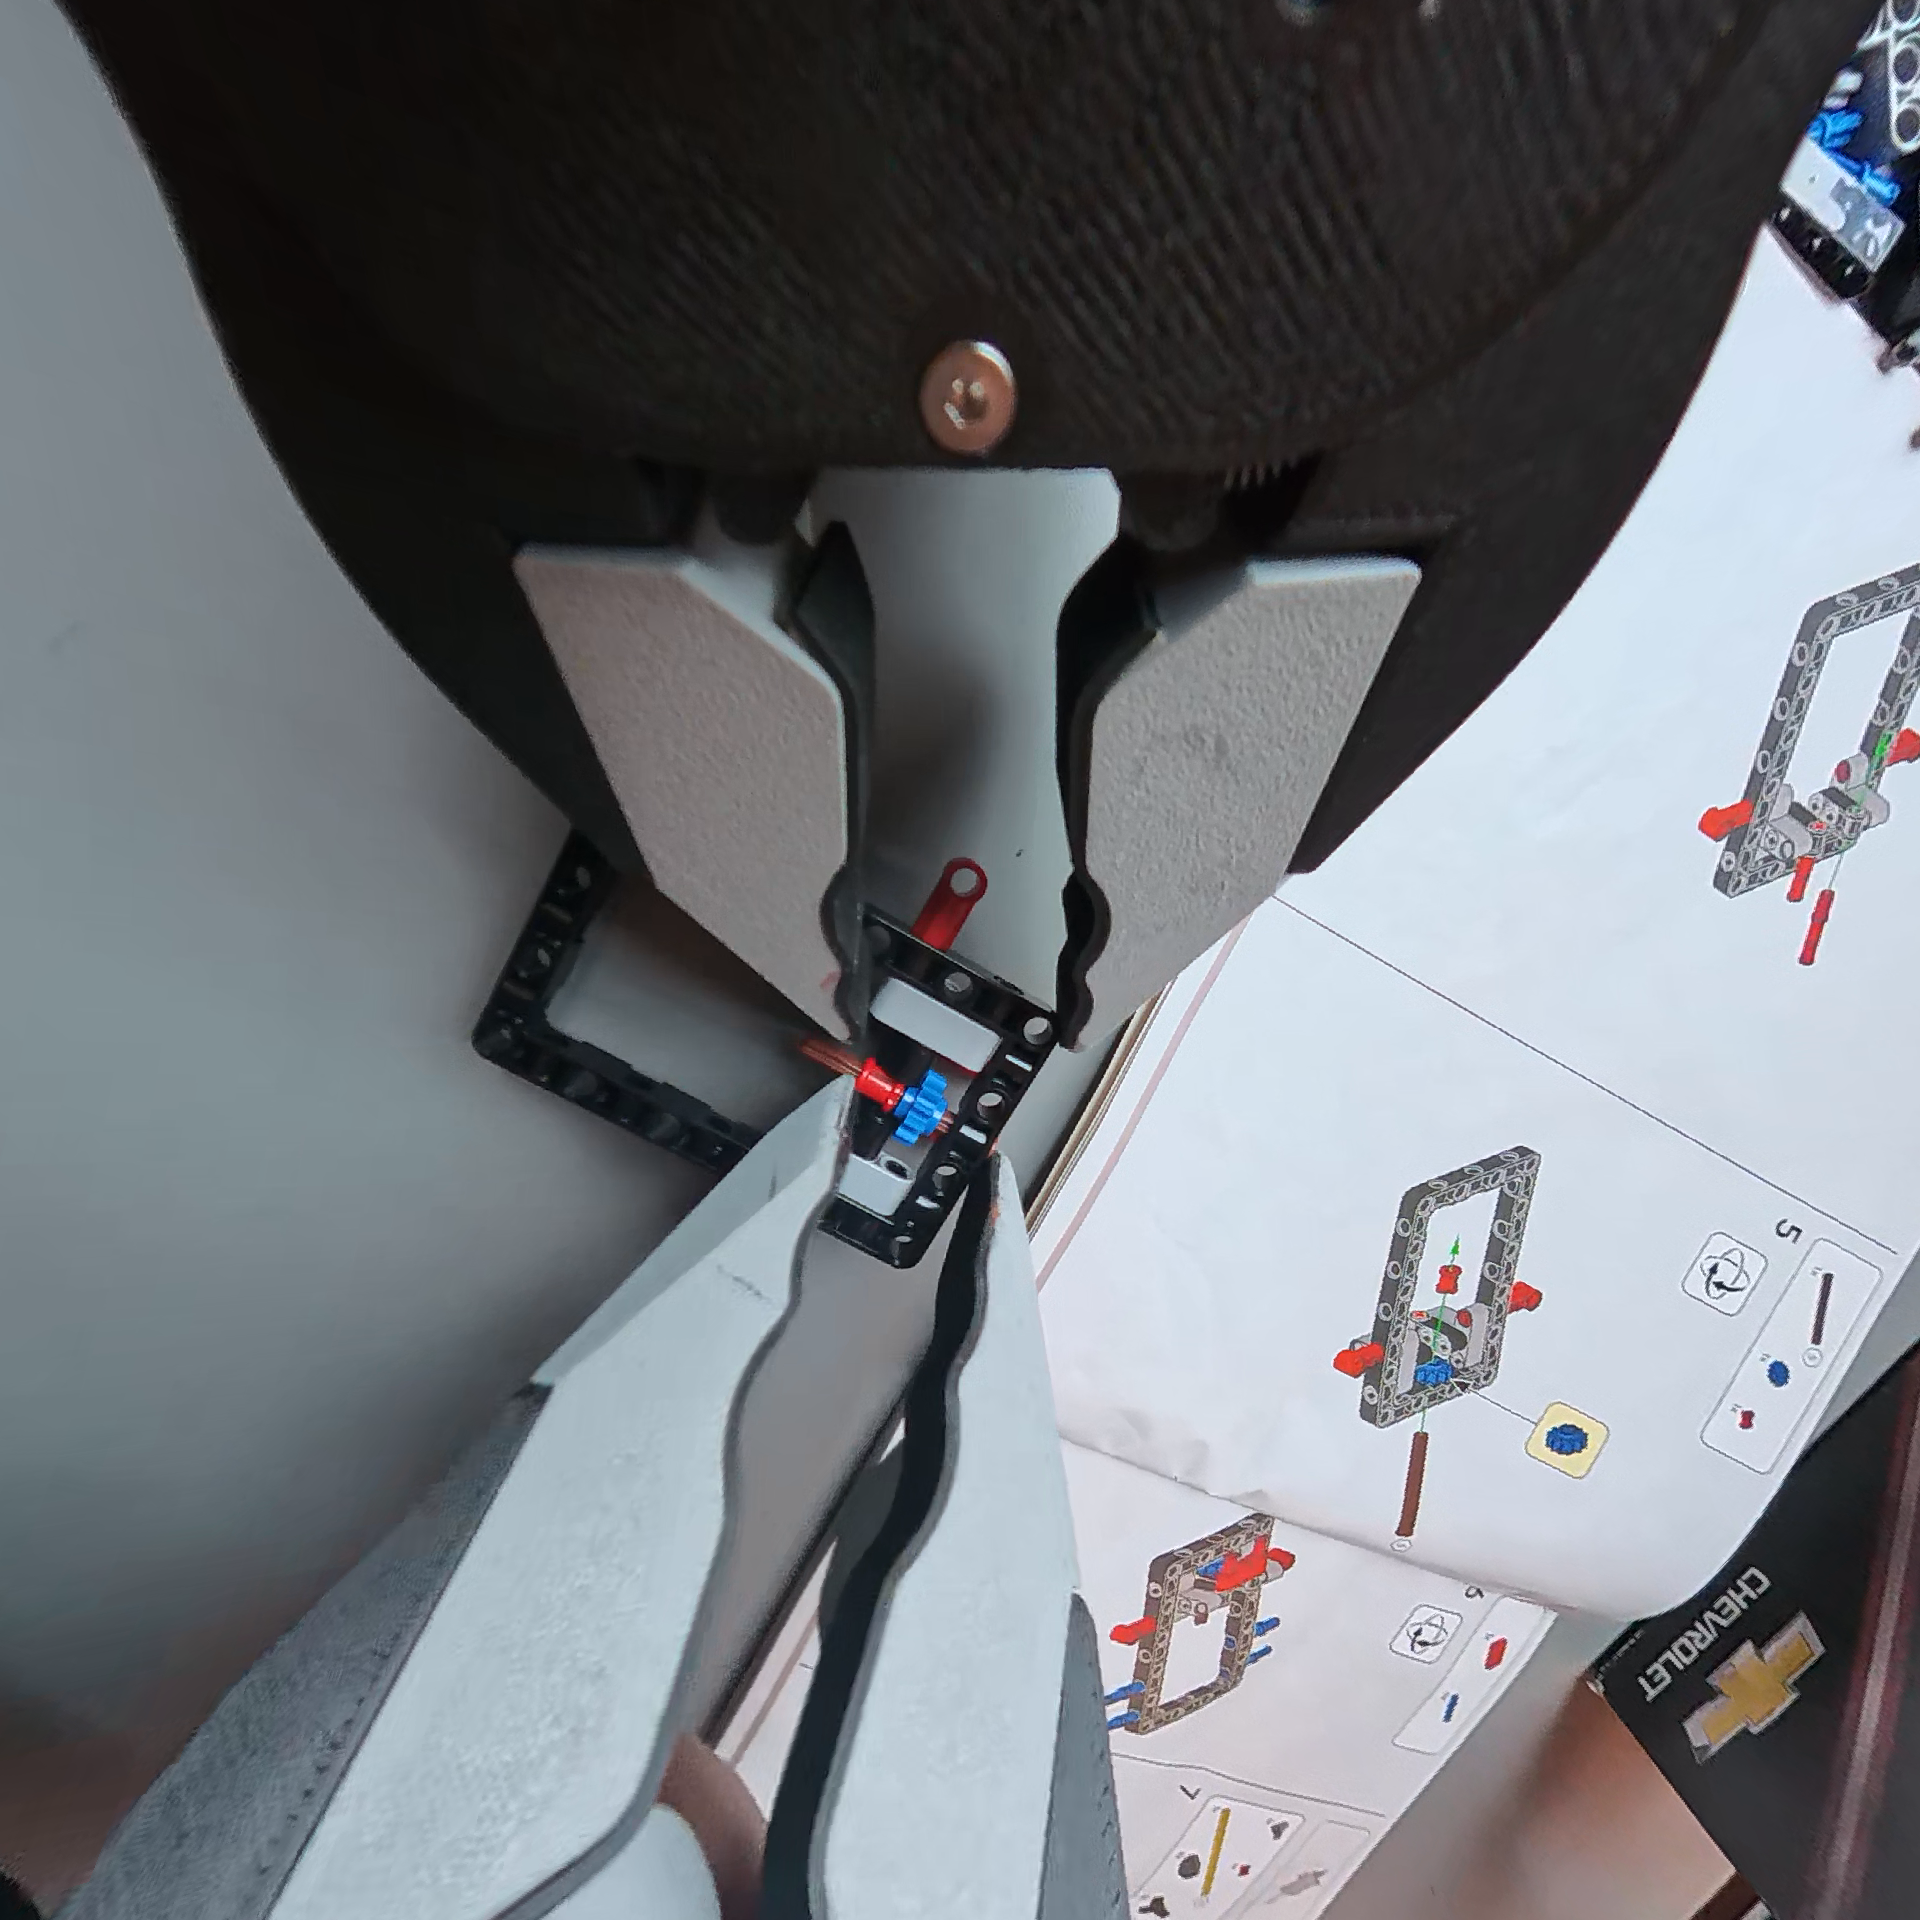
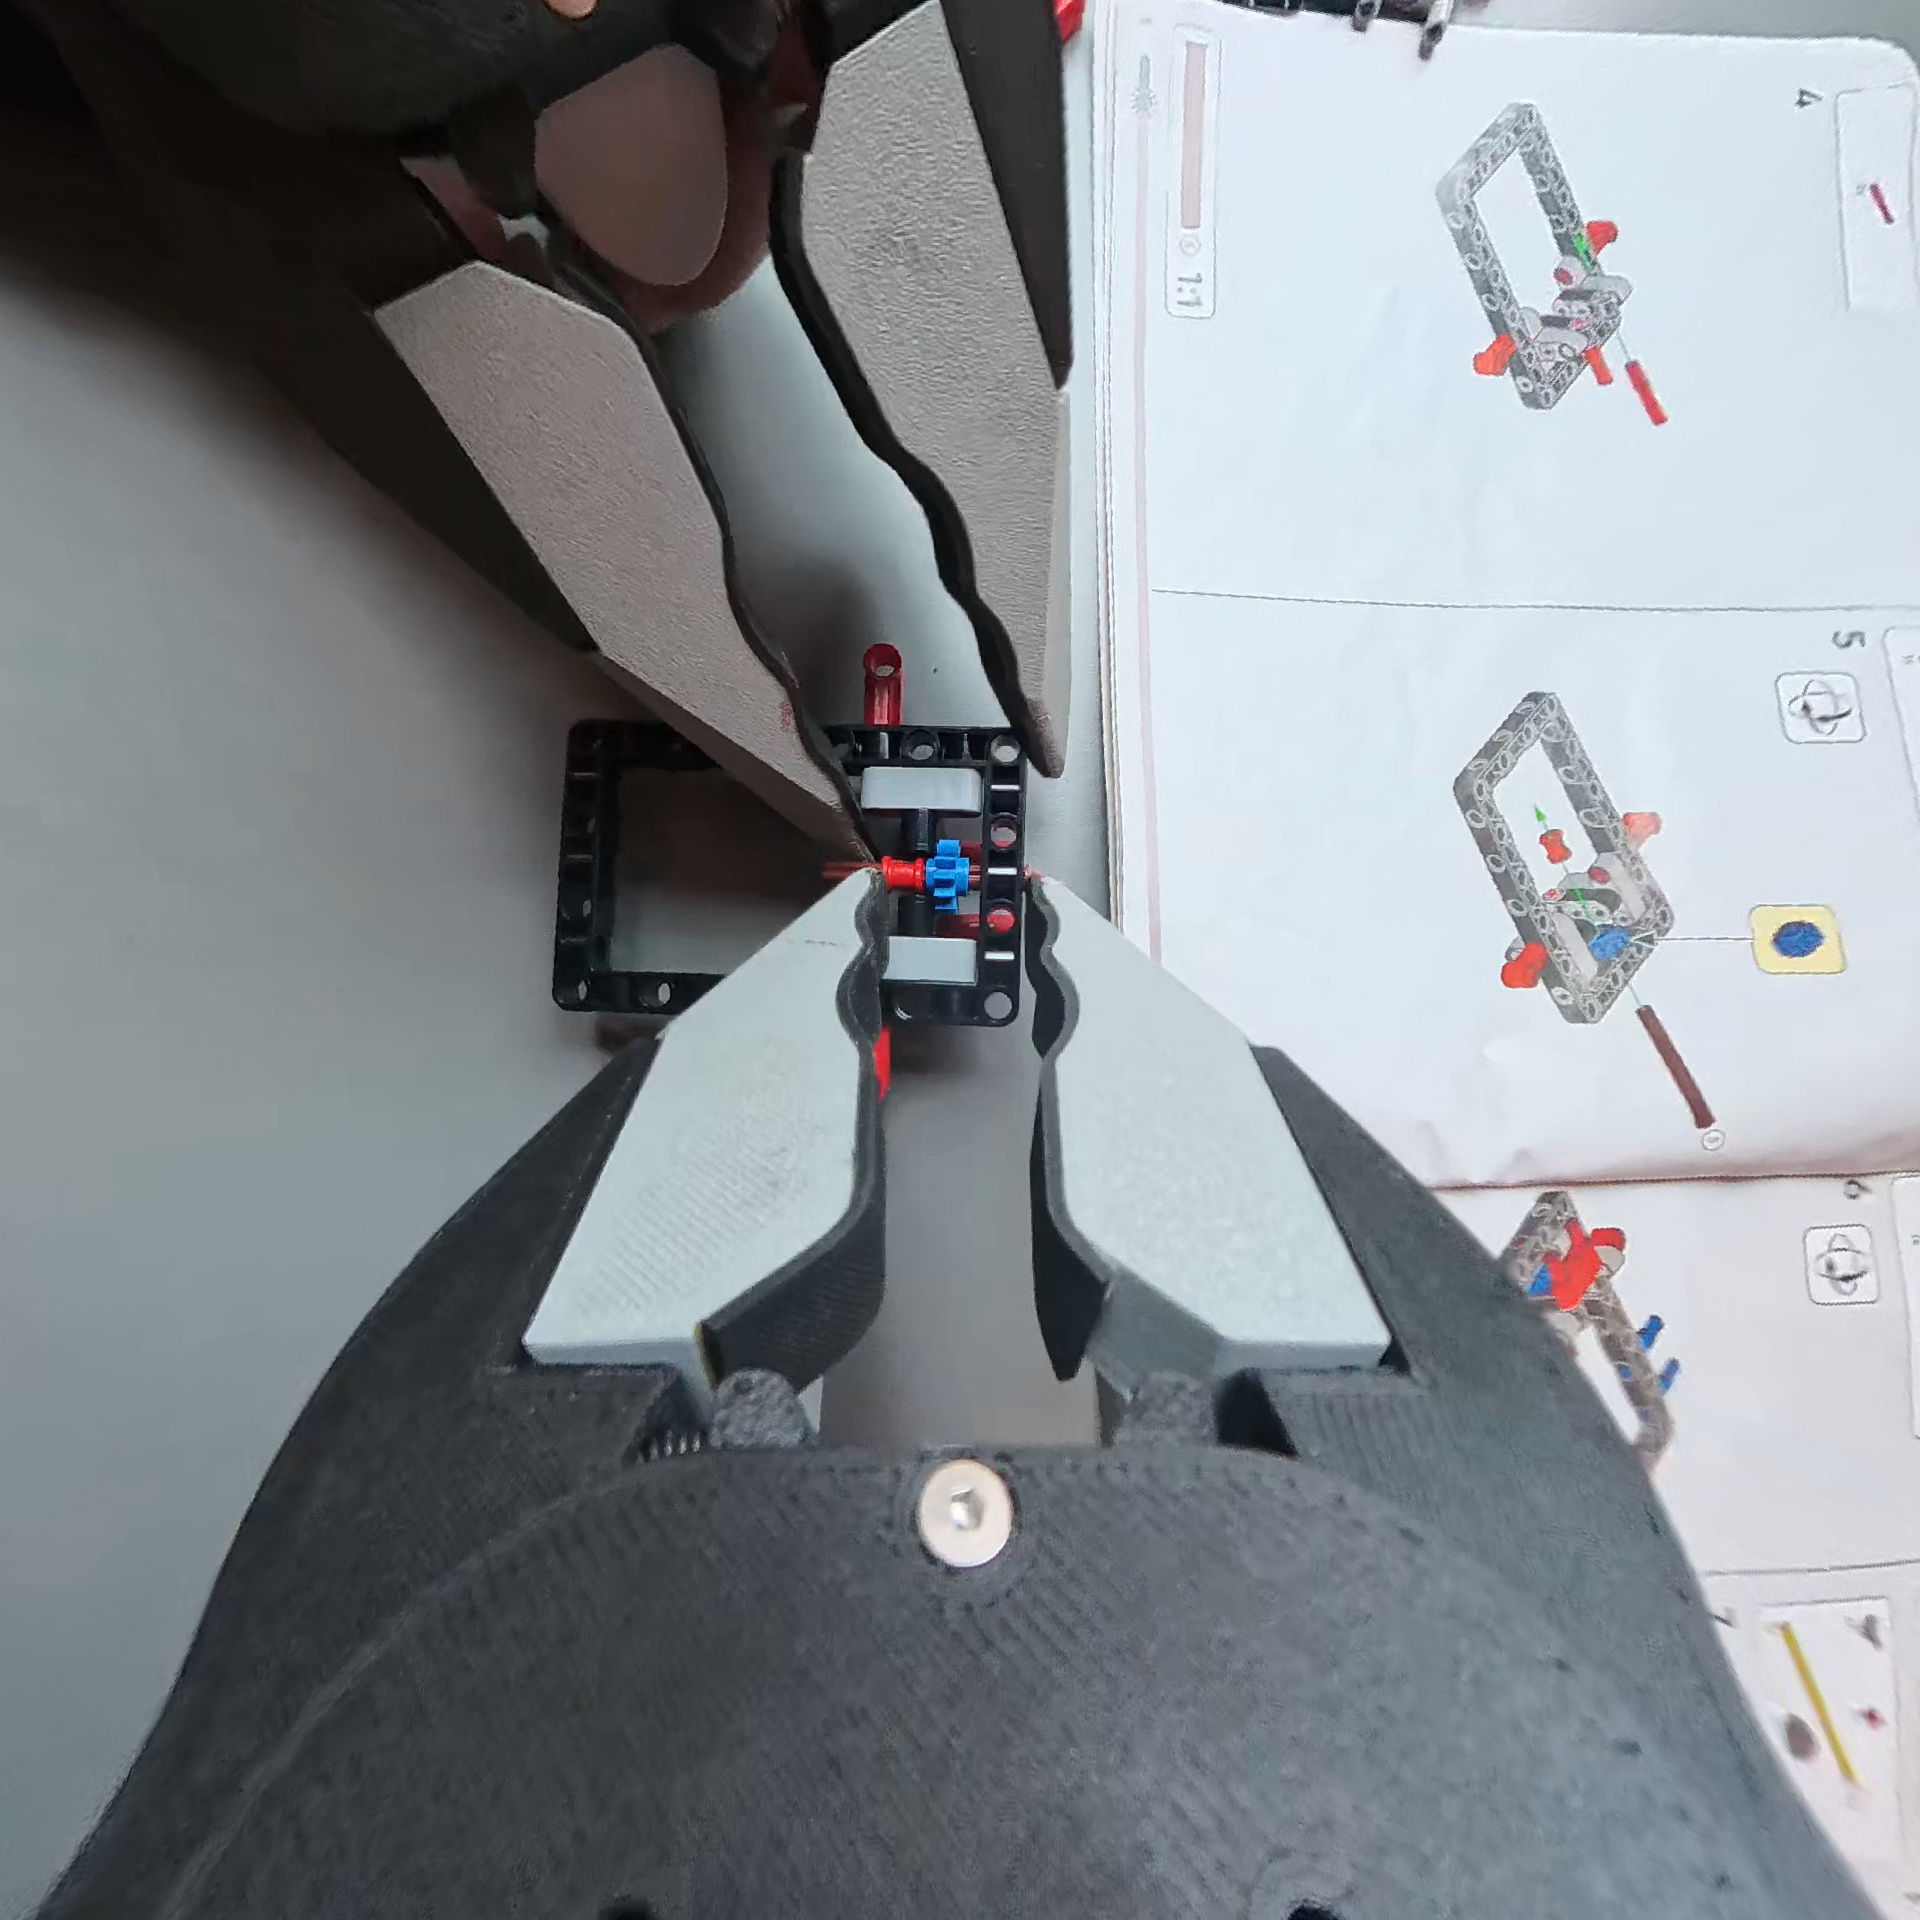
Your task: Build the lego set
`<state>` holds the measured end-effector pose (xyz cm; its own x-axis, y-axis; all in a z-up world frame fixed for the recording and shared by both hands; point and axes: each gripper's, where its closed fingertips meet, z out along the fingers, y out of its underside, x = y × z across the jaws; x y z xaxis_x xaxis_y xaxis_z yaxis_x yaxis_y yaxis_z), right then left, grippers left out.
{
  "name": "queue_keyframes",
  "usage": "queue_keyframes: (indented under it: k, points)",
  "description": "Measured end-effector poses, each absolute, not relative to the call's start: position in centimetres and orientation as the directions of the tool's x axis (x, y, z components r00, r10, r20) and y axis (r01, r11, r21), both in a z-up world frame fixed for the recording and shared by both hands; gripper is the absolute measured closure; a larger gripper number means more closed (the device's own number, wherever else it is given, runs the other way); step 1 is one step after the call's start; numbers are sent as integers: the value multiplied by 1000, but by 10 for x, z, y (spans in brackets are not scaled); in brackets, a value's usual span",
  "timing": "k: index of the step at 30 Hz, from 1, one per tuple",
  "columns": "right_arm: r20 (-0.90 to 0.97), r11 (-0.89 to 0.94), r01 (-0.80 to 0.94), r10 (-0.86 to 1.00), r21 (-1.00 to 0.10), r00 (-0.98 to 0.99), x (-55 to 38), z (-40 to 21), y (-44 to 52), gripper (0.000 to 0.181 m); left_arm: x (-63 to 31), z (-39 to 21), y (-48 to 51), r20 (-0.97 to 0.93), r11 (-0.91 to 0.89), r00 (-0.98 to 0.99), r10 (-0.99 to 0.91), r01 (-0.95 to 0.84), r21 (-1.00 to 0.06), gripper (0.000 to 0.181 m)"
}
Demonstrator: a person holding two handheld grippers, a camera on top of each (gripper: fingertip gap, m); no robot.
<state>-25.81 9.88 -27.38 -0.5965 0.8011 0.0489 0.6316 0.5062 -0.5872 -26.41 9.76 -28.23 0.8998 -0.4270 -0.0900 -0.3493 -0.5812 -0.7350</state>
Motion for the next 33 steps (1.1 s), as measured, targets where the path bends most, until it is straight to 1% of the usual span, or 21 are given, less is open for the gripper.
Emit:
queue_keyframes:
  k: [4, 9, 14, 25, 27, 29, 33]
  points:
    - [83, 568, 638, 777, -521, -624, -257, -274, 99, 158, -264, -282, 97, -113, -581, 899, -423, -365, -728, 147]
    - [88, 640, 664, 742, -386, -664, -257, -275, 100, 159, -264, -282, 97, -112, -587, 904, -412, -358, -726, 147]
    - [59, 662, 668, 724, -339, -688, -256, -275, 100, 159, -264, -282, 97, -106, -591, 910, -400, -345, -730, 147]
    - [3, 654, 689, 726, -313, -688, -256, -275, 102, 162, -265, -282, 98, -81, -594, 917, -391, -319, -739, 147]
    - [7, 651, 685, 727, -325, -687, -258, -275, 102, 162, -266, -282, 98, -92, -595, 918, -386, -324, -736, 147]
    - [-35, 616, 708, 746, -345, -665, -258, -275, 101, 162, -265, -282, 98, -80, -594, 919, -385, -313, -741, 147]
    - [-11, 616, 697, 747, -368, -665, -258, -275, 101, 162, -265, -282, 98, -90, -591, 919, -384, -319, -741, 147]
